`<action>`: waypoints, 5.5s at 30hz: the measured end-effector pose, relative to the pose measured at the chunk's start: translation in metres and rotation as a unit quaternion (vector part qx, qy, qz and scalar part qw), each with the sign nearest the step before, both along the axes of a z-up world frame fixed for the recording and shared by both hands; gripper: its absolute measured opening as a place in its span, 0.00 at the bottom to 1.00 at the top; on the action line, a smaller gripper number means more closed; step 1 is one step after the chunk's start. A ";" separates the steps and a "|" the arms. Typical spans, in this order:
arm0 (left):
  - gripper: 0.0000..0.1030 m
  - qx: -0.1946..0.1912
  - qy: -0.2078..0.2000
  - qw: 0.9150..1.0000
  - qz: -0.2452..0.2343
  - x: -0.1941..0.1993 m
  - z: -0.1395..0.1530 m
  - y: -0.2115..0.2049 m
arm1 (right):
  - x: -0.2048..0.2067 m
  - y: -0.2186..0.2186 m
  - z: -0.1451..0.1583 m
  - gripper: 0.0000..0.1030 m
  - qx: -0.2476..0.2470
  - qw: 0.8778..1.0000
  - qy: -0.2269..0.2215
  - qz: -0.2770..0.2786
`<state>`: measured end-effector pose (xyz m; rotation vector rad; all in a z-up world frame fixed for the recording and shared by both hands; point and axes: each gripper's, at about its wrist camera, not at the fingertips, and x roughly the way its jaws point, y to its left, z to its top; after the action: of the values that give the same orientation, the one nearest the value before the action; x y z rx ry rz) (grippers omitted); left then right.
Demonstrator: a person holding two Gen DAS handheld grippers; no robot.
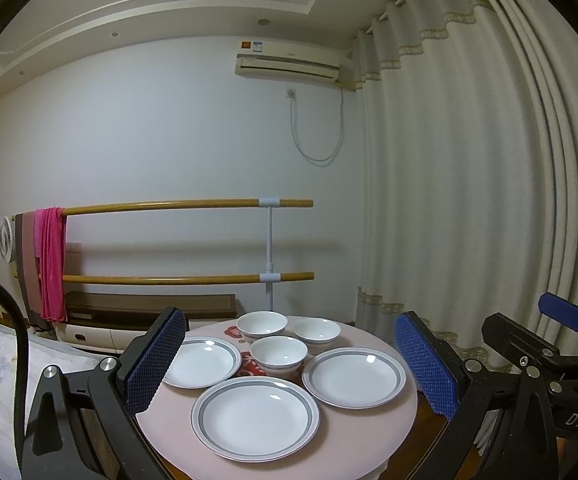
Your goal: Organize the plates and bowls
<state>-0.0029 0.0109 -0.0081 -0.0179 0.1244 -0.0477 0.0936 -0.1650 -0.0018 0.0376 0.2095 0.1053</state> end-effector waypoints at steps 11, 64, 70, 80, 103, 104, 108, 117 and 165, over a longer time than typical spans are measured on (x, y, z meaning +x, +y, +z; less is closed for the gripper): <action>0.99 0.001 -0.001 1.000 0.001 0.000 -0.003 -0.002 | 0.000 0.000 0.000 1.00 0.000 1.000 0.000 0.000; 0.99 -0.038 0.289 0.952 0.092 0.222 -0.112 0.100 | 0.187 0.038 -0.174 0.82 0.100 0.944 0.292 0.117; 0.99 -0.057 0.314 0.944 0.087 0.246 -0.131 0.120 | 0.203 0.052 -0.195 0.64 0.121 0.924 0.339 0.133; 0.99 -0.058 0.349 0.933 0.069 0.273 -0.149 0.133 | 0.222 0.058 -0.220 0.17 0.160 0.903 0.373 0.143; 0.28 -0.111 0.390 0.914 0.027 0.291 -0.156 0.152 | 0.234 0.063 -0.224 0.17 0.155 0.901 0.379 0.143; 0.25 -0.111 0.389 0.914 0.025 0.290 -0.155 0.153 | 0.234 0.063 -0.224 0.17 0.154 0.901 0.379 0.143; 0.18 -0.115 0.386 0.915 0.020 0.290 -0.156 0.153 | 0.233 0.063 -0.225 0.17 0.157 0.901 0.378 0.143; 0.17 -0.129 0.382 0.915 0.018 0.290 -0.158 0.155 | 0.232 0.062 -0.226 0.20 0.165 0.900 0.376 0.145; 0.16 -0.103 0.289 0.946 0.107 0.283 -0.110 0.219 | 0.295 0.173 -0.189 0.21 0.100 0.908 0.338 0.227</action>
<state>0.2803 0.2298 -0.1184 -0.2565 0.7041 0.1649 0.3891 0.0080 -0.1905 0.2317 0.9037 0.5839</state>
